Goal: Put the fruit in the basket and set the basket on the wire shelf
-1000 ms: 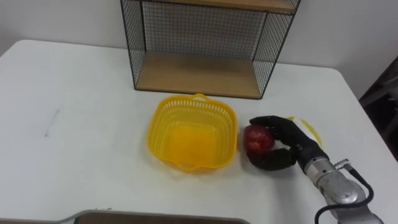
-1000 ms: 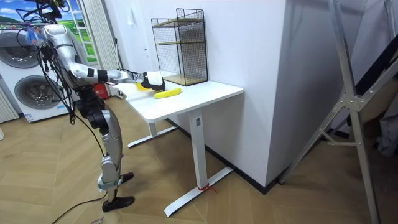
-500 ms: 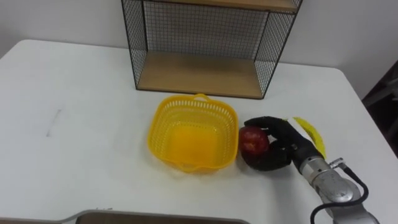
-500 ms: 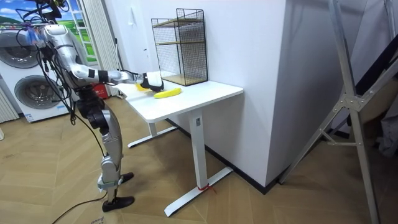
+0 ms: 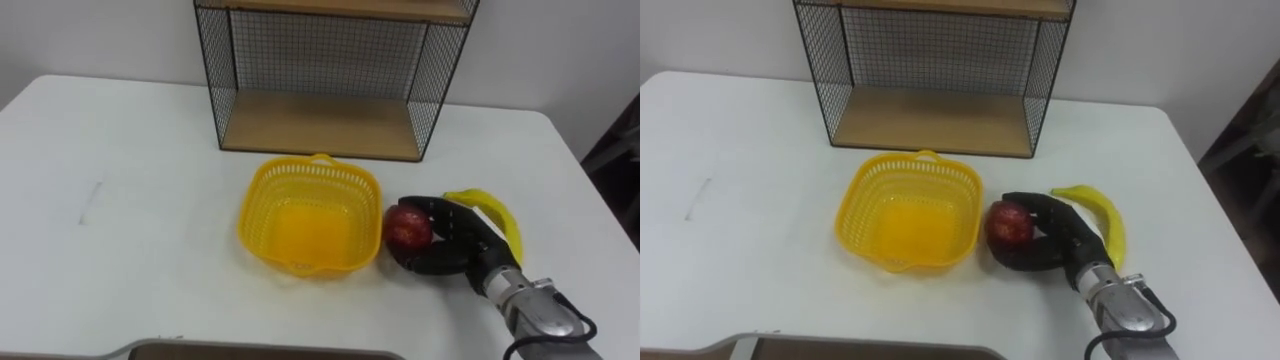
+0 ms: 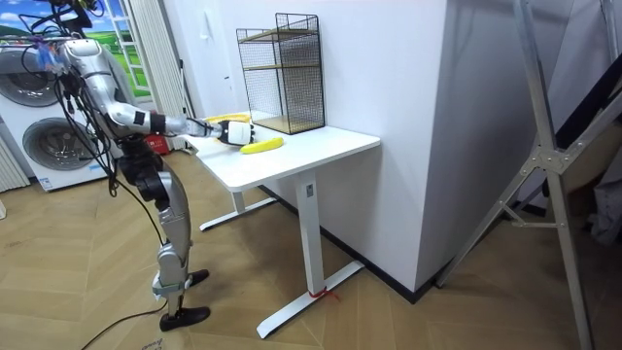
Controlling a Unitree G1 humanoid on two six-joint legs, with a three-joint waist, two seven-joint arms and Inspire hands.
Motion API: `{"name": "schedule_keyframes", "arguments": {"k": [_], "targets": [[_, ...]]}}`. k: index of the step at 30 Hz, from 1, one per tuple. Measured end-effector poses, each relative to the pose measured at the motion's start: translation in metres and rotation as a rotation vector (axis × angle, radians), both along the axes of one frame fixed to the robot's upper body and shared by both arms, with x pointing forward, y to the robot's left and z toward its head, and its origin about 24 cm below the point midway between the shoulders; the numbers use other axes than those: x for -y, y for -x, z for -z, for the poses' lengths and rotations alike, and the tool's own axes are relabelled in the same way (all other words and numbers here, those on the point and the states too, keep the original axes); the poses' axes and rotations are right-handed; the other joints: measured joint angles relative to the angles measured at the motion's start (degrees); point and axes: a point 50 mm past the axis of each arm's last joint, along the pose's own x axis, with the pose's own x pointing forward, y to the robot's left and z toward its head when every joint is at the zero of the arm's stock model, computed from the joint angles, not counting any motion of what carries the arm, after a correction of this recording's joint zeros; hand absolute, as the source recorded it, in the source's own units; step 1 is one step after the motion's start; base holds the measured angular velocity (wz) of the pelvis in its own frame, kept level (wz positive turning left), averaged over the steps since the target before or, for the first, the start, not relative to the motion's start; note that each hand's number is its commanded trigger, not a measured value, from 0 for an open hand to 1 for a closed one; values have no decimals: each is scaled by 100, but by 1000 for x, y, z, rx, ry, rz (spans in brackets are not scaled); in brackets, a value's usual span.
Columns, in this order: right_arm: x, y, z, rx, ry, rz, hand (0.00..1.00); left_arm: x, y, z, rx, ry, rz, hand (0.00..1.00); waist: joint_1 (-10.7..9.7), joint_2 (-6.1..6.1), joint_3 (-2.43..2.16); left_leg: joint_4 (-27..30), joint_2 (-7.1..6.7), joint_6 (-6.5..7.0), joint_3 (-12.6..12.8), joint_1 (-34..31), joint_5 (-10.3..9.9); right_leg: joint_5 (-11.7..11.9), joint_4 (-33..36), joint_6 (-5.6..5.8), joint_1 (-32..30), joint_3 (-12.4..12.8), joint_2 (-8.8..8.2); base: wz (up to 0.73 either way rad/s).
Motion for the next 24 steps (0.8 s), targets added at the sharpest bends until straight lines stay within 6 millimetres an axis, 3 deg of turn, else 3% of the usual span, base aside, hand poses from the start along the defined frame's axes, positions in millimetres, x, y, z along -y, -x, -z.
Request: {"name": "schedule_keyframes", "arguments": {"k": [8,15,24], "targets": [[-2,0,-1,9,-65,29,100,5,-1,1,3,17,-3,0,-118,137,-12,27,-2,4,-11,-45,-2,5,-2,-1,-25,-16,6,0],[-1,-3,-7,41,-130,67,100,8,-4,2,18,21,-1,0,-133,144,-32,17,-3,5,-9,-44,0,4,-8,0,-26,-14,3,0],[-13,-18,-48,222,-156,38,100,8,-5,2,22,21,0,0,-118,147,-21,-14,1,10,45,-29,5,4,-3,0,-103,50,2,-3]]}}
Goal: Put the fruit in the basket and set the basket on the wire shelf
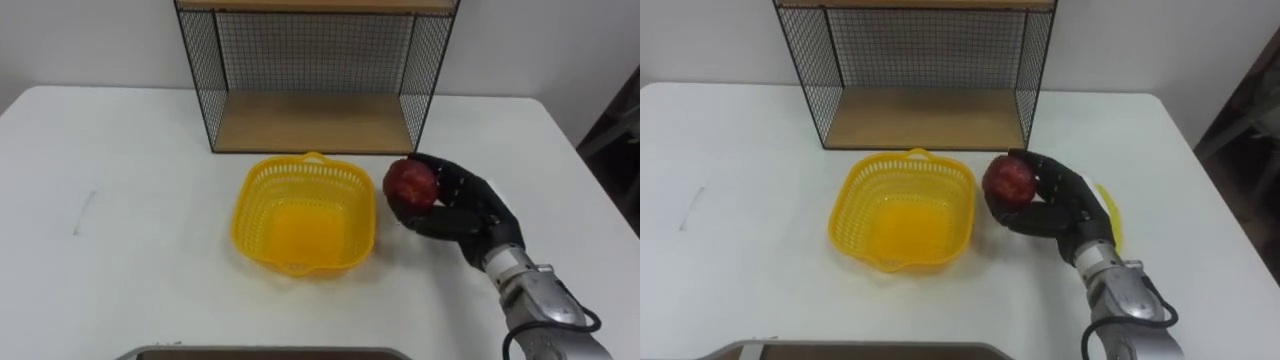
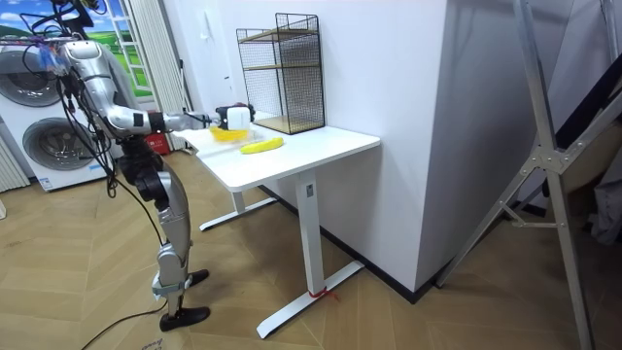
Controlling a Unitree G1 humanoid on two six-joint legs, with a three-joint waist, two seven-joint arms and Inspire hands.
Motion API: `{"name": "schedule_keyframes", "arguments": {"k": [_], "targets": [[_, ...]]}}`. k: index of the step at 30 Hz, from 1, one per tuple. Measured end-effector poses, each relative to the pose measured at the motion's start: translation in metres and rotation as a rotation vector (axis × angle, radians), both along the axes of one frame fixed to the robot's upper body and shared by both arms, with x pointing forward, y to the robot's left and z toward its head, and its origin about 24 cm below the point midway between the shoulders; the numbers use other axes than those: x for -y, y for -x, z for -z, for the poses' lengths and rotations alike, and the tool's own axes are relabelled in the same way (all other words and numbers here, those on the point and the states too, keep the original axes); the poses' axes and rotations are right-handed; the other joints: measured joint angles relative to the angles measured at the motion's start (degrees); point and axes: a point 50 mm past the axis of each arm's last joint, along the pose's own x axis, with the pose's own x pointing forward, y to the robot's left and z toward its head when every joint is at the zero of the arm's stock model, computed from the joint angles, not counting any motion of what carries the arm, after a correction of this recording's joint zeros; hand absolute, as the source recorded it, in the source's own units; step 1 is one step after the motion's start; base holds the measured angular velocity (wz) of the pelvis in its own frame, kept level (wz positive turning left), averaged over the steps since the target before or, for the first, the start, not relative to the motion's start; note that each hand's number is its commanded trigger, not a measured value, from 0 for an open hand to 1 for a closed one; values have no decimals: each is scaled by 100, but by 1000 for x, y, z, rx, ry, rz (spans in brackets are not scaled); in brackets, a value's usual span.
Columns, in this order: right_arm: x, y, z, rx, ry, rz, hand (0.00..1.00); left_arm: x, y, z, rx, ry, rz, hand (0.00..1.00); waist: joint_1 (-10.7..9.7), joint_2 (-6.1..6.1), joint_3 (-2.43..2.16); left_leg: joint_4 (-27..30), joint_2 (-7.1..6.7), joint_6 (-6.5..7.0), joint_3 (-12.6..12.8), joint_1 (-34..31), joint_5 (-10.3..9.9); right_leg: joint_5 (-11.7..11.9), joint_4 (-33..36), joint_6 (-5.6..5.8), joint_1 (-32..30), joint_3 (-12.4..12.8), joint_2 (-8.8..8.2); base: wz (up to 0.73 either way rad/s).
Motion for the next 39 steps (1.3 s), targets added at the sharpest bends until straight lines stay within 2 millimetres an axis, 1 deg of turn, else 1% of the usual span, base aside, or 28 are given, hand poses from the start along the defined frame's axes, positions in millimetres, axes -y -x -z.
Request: {"name": "schedule_keyframes", "arguments": {"k": [6,7,11,12,13,14,15,16,18,19,20,24,29,33,34,35,36,39], "targets": [[-9,-4,-25,111,-2,-35,100,1,3,1,1,7,3,0,24,19,20,-25,1,0,15,23,0,0,7,0,0,11,-2,0],[-11,-5,-32,140,10,-46,100,1,3,1,3,8,4,0,53,38,38,-39,1,0,13,29,0,0,6,0,-1,15,-2,0],[-16,-6,-45,205,78,-77,100,2,1,0,16,13,11,0,148,10,42,-43,0,-1,-14,-5,1,0,-6,0,-9,13,1,0],[-17,-6,-45,208,84,-82,100,2,0,0,18,13,12,0,155,3,41,-43,0,-1,-15,-9,1,0,-7,0,-6,13,1,0],[-20,-6,-46,215,111,-95,100,3,0,0,18,14,19,0,179,-20,28,-44,-1,-1,-15,-12,1,1,-8,1,-6,9,-1,0],[-23,-6,-48,226,145,-113,100,3,-1,1,19,16,22,0,189,2,42,-48,-2,-1,-20,-19,1,1,-8,2,-8,9,-1,0],[-26,-6,-49,232,165,-124,100,3,-1,1,19,16,23,0,188,-17,31,-50,-3,-1,-24,-21,1,2,-7,2,-9,9,-1,0],[-29,-5,-51,244,210,-149,100,3,-2,1,20,18,23,0,194,2,42,-54,-1,-1,-20,-22,0,2,-7,2,-9,7,0,0],[-33,-5,-52,258,279,-181,100,3,-4,1,24,19,24,0,214,1,41,-63,0,-1,-10,-20,0,2,-7,2,-12,8,0,0],[-35,-4,-53,265,317,-198,100,3,-6,1,27,20,26,0,246,-17,30,-75,-1,-2,-16,-14,1,2,-9,2,-13,9,0,0],[-36,-4,-53,266,357,-210,100,3,-7,1,29,20,27,0,267,-18,29,-90,-3,-5,-10,-3,3,2,-11,3,-9,12,0,0],[-42,-3,-50,264,423,-248,100,4,-7,1,26,23,34,0,289,-72,10,-114,-4,-10,7,6,8,2,-13,4,-8,9,0,0],[-52,-1,-45,256,458,-300,100,3,-7,1,14,18,60,0,320,-147,33,-141,-5,-16,-34,12,20,3,-24,4,-5,7,8,1],[-59,1,-41,246,510,-356,100,5,-6,1,3,19,75,0,337,-166,39,-141,-8,-15,-34,9,20,9,-71,2,-2,8,10,0],[-60,2,-40,240,524,-371,64,5,-6,1,1,20,79,0,335,-157,44,-139,-5,-15,-35,3,20,31,-113,3,1,9,21,0],[-60,2,-38,231,532,-379,18,5,-6,1,1,20,80,0,340,-153,49,-139,-3,-16,-38,-7,20,37,-112,4,-2,7,24,0],[-60,2,-36,225,539,-383,0,5,-6,1,1,21,80,0,342,-153,50,-139,-3,-16,-38,-10,20,37,-112,3,-3,7,24,0],[-58,3,-29,187,554,-398,0,5,-6,1,-1,23,80,0,344,-155,55,-139,-4,-16,-38,-17,20,38,-112,4,-15,5,23,0]]}}
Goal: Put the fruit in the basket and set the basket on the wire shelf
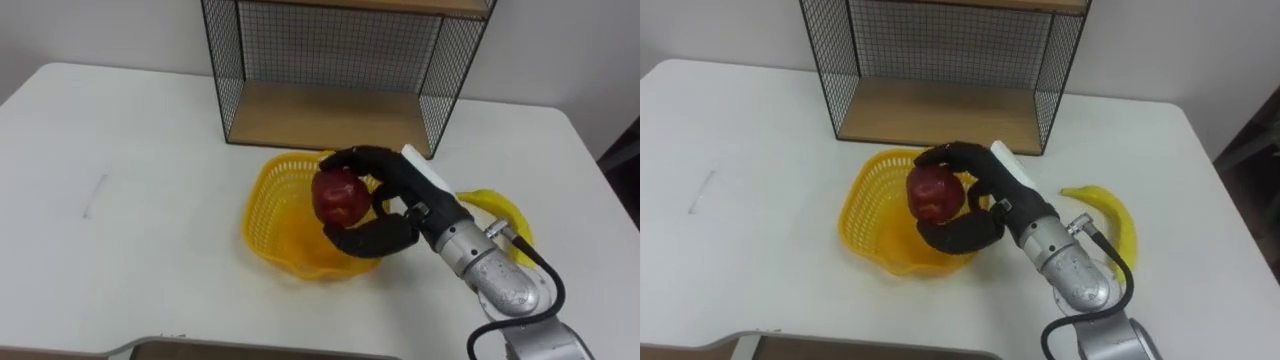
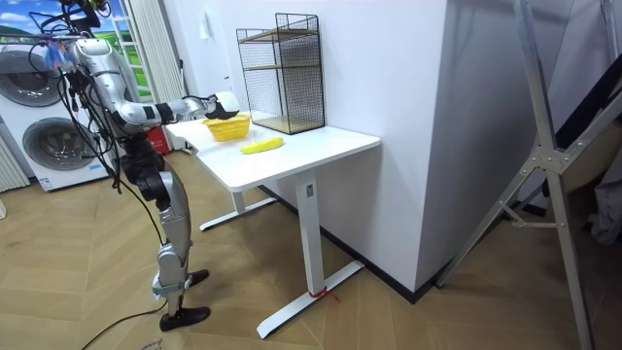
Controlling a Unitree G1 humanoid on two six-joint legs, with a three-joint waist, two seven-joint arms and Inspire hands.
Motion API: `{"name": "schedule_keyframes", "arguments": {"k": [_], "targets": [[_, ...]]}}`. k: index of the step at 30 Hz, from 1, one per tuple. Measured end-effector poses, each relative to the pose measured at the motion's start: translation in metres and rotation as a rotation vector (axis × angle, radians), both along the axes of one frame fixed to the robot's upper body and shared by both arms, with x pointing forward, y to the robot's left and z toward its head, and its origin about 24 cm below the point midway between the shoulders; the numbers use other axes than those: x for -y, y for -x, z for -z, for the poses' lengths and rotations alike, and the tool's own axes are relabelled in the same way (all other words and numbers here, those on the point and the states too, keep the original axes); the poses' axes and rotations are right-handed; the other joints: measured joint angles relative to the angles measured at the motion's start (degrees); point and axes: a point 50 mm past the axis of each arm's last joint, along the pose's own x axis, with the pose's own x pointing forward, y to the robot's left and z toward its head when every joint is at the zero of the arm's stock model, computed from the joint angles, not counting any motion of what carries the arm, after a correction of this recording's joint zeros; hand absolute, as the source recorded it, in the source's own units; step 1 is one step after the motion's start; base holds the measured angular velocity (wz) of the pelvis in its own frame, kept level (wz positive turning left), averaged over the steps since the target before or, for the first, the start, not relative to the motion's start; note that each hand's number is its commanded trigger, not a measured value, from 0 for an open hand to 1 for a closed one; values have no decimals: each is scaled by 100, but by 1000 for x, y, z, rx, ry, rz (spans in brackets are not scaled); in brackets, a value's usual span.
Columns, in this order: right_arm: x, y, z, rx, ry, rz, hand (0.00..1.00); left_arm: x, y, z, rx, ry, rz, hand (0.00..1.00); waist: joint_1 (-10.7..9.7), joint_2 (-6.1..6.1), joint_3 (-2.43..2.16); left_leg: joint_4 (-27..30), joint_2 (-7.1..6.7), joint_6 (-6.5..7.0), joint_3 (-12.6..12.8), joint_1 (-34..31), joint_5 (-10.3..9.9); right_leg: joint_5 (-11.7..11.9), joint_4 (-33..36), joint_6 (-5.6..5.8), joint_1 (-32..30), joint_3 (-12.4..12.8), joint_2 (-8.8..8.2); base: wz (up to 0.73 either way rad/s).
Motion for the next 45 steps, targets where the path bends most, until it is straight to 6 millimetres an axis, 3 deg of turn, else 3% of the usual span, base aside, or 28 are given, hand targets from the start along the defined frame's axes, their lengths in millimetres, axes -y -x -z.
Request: {"name": "schedule_keyframes", "arguments": {"k": [22,33,45], "targets": [[1,0,3,-17,17,1,0,2,-6,0,7,13,18,0,88,-13,4,37,0,0,-7,-98,3,3,14,-2,-60,-4,-1,0],[-7,4,7,-46,13,-43,0,0,-11,-1,13,8,47,0,72,-84,13,69,-3,1,-33,-158,2,4,18,-1,-86,-19,2,2],[0,5,19,-111,-50,0,0,2,-7,1,-9,8,56,0,-26,-22,-6,102,3,2,-12,-151,3,9,19,-8,-77,-16,5,-1]]}}
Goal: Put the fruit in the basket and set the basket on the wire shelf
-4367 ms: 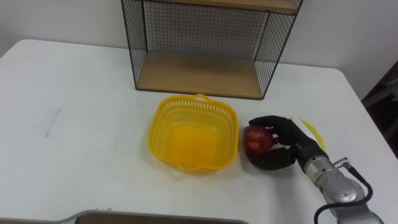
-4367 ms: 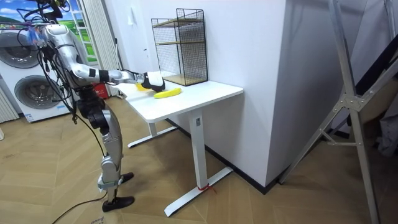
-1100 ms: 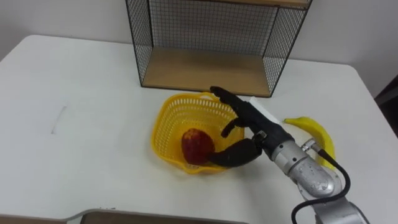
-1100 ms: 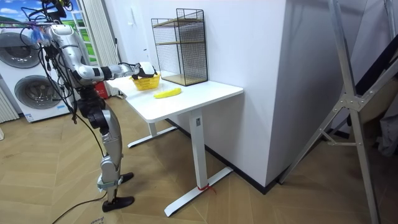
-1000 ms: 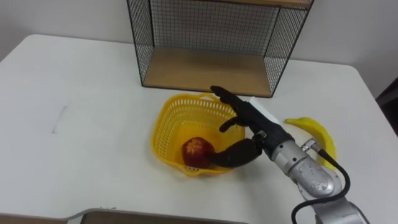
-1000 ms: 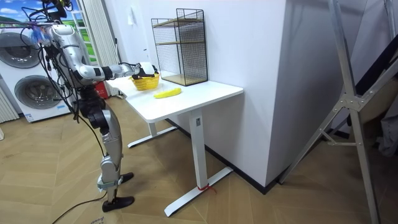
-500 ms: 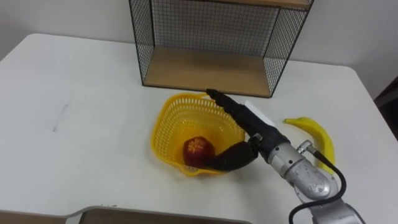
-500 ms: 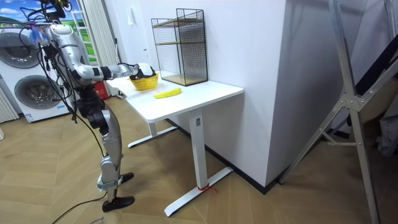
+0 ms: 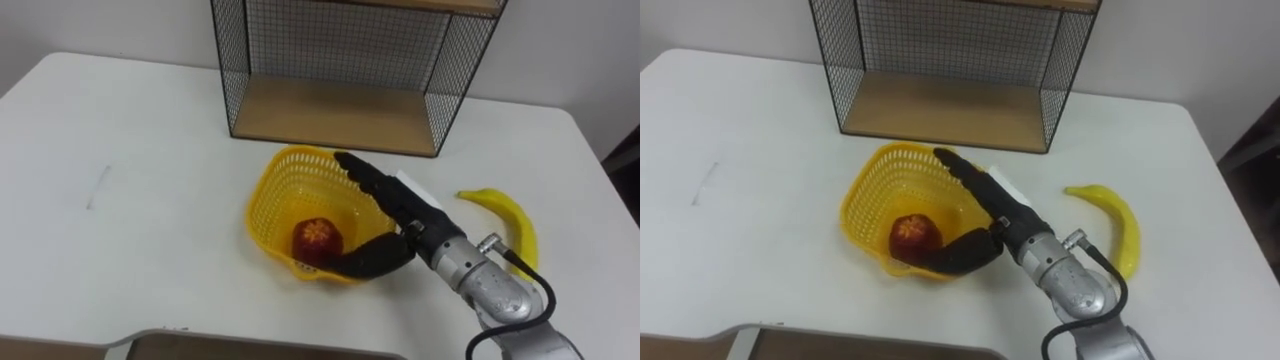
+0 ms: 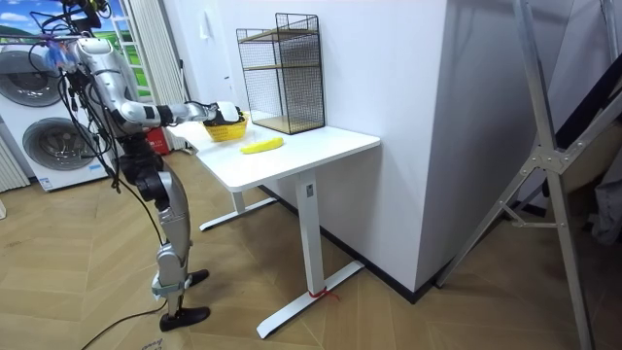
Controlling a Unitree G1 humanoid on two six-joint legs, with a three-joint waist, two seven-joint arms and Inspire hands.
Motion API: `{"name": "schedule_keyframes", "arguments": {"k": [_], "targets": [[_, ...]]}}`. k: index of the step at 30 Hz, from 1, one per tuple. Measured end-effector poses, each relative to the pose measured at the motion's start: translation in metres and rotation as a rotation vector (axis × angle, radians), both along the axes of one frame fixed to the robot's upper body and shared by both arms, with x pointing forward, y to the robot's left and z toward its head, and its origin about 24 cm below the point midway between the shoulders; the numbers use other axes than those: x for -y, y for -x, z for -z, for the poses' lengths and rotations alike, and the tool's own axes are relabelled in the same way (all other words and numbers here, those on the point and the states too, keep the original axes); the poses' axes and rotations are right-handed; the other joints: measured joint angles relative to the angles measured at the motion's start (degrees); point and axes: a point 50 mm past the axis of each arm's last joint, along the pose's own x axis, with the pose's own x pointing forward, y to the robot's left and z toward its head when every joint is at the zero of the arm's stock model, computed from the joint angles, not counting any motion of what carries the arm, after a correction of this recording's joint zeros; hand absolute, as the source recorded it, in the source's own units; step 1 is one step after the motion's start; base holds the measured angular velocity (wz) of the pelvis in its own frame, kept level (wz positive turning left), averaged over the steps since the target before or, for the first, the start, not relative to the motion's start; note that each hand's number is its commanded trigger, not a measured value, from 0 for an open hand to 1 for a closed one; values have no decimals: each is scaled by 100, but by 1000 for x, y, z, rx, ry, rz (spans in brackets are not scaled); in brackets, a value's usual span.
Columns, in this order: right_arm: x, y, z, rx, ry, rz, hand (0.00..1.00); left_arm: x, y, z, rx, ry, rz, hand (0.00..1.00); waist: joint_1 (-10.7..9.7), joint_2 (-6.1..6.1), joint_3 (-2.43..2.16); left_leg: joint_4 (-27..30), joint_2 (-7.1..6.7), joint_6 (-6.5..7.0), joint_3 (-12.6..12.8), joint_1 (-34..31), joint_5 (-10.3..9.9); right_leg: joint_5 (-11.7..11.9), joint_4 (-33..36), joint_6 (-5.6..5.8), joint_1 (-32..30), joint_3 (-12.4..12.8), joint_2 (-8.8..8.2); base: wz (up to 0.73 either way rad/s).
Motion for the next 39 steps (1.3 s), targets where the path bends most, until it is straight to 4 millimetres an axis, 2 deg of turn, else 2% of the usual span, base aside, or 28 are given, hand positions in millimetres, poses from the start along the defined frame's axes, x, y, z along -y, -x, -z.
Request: {"name": "schedule_keyframes", "arguments": {"k": [6,15,20,23,26,28,39], "targets": [[11,-3,-2,-4,-133,126,0,1,1,0,1,4,-6,0,-98,99,3,0,2,11,24,13,6,23,-4,4,14,-3,-5,0],[30,-7,-8,31,-205,263,0,-3,3,-1,10,-9,-49,0,-243,96,-1,-13,-4,24,45,67,16,24,-3,6,59,-3,-14,0],[51,-9,-14,57,-279,384,0,-9,15,-2,-7,-20,-99,0,-366,98,-5,-33,-4,25,49,144,17,24,-4,7,98,7,-15,0],[59,-9,-16,67,-300,433,0,-9,17,-2,-11,-21,-101,0,-349,103,-24,-36,4,25,77,145,18,24,3,7,92,33,-14,-4],[61,-9,-17,74,-297,453,0,-9,18,-2,-12,-21,-101,0,-344,115,-66,-53,4,26,99,181,18,24,2,7,86,54,-16,-4],[61,-9,-17,77,-297,458,0,-9,17,-2,-9,-22,-100,0,-325,114,-73,-71,4,25,114,222,19,24,3,7,97,72,-16,-6],[65,-9,-19,101,-294,508,0,-10,28,-2,-25,-41,-108,0,-334,55,-48,-103,4,25,150,194,20,29,0,13,91,102,-18,-2]]}}
